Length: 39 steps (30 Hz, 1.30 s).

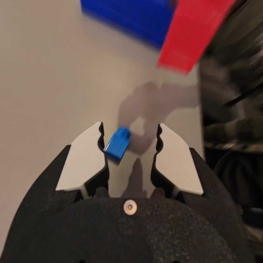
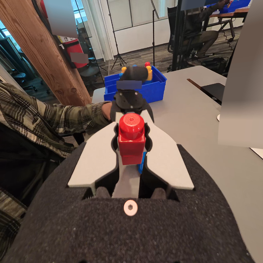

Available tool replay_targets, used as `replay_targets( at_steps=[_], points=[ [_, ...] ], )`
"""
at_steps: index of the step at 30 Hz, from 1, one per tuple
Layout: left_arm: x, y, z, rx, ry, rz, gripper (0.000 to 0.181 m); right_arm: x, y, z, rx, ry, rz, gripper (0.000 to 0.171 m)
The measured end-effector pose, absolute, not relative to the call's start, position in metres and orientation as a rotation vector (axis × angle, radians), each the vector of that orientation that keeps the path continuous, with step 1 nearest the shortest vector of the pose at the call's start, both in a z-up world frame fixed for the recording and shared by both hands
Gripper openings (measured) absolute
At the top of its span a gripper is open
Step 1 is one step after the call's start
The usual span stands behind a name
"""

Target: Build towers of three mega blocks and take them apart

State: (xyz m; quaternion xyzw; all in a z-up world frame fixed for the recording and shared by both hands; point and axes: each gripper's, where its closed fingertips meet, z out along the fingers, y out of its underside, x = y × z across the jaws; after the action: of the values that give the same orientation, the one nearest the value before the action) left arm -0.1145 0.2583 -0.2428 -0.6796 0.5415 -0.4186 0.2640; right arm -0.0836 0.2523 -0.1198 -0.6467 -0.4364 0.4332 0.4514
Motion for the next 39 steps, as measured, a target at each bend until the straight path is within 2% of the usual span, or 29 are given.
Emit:
replay_targets(
  at_steps=[2,4,6,7,8,9,12,14,16,19,21,23,27,29,30,31,33,35,39],
  points=[
    [-0.104,0.245,-0.195,-1.642,1.337,-1.376,0.070,-0.088,0.253,-0.118,-1.581,-1.071,1.096,0.034],
    [-0.095,0.236,-0.175,-1.560,1.300,-1.463,0.068,-0.094,0.252,-0.117,-1.563,-1.067,1.130,0.034],
    [-0.084,0.227,-0.171,-1.534,1.335,-1.478,0.067,-0.101,0.250,-0.115,-1.539,-1.060,1.169,0.034],
    [-0.079,0.223,-0.172,-1.523,1.358,-1.475,0.061,-0.103,0.250,-0.114,-1.531,-1.055,1.188,0.034],
    [-0.075,0.222,-0.174,-1.505,1.376,-1.448,0.044,-0.106,0.247,-0.111,-1.517,-1.051,1.234,0.034],
    [-0.073,0.224,-0.174,-1.479,1.366,-1.412,0.036,-0.106,0.247,-0.109,-1.521,-1.031,1.247,0.034],
    [-0.071,0.226,-0.170,-1.474,1.313,-1.424,0.035,-0.094,0.249,-0.108,-1.558,-1.025,1.169,0.033],
    [-0.068,0.228,-0.187,-1.540,1.382,-1.300,0.034,-0.074,0.254,-0.089,-1.514,-0.928,1.149,0.033],
    [-0.064,0.227,-0.199,-1.564,1.387,-1.287,0.035,-0.032,0.264,-0.061,-1.476,-0.790,1.098,0.033],
    [-0.068,0.228,-0.191,-1.524,1.342,-1.368,0.035,0.076,0.299,-0.062,-1.665,-0.599,0.644,0.033],
    [-0.075,0.228,-0.182,-1.460,1.337,-1.391,0.035,0.178,0.314,-0.087,-1.873,-0.411,0.297,0.034],
    [-0.079,0.230,-0.179,-1.438,1.314,-1.414,0.035,0.253,0.310,-0.122,-2.053,-0.227,0.166,0.034],
    [-0.078,0.226,-0.174,-1.405,1.290,-1.507,0.035,0.308,0.295,-0.201,-2.292,-0.098,0.114,0.034],
    [-0.079,0.227,-0.175,-1.397,1.301,-1.480,0.036,0.309,0.291,-0.231,-2.364,-0.121,0.146,0.036],
    [-0.080,0.227,-0.176,-1.394,1.305,-1.473,0.036,0.310,0.292,-0.235,-2.360,-0.120,0.145,0.050],
    [-0.081,0.228,-0.177,-1.394,1.303,-1.468,0.036,0.308,0.294,-0.230,-2.324,-0.135,0.142,0.059],
    [-0.082,0.230,-0.181,-1.406,1.307,-1.469,0.036,0.280,0.298,-0.204,-2.210,-0.238,0.186,0.059],
    [-0.081,0.232,-0.184,-1.415,1.309,-1.473,0.036,0.218,0.297,-0.175,-2.105,-0.429,0.313,0.057],
    [-0.078,0.225,-0.186,-1.399,1.350,-1.466,0.036,0.044,0.266,-0.148,-1.900,-0.924,0.633,0.068]
  ],
)
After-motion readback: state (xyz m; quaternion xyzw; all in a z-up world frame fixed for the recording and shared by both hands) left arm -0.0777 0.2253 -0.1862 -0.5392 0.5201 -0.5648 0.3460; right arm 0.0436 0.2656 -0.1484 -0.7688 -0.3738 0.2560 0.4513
